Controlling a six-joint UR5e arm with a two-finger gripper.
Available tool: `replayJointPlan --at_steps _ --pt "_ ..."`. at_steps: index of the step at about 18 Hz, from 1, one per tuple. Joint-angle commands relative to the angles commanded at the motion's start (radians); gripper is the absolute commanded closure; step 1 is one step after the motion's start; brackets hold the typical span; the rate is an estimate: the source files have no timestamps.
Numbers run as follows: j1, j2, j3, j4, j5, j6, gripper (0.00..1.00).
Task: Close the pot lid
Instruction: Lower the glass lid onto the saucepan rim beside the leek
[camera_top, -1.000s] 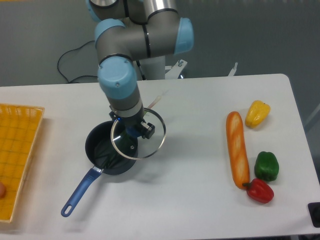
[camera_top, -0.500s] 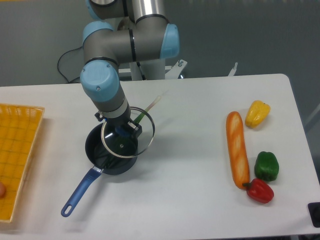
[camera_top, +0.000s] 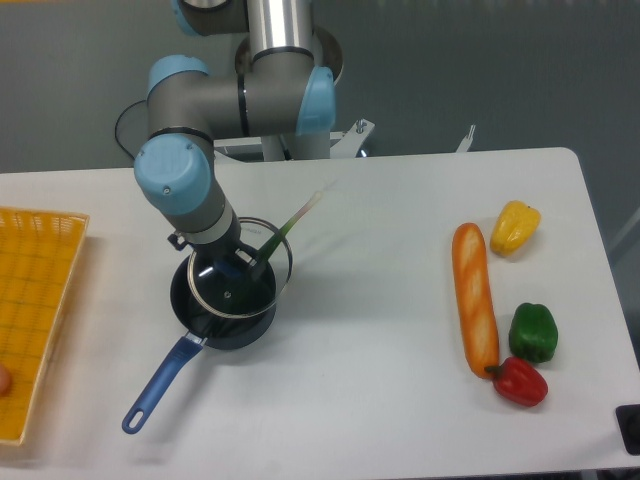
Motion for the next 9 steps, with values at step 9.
replayJointPlan --at_steps 9 --pt "-0.017 -0.020 0.002 0.002 0.014 -0.021 0.56"
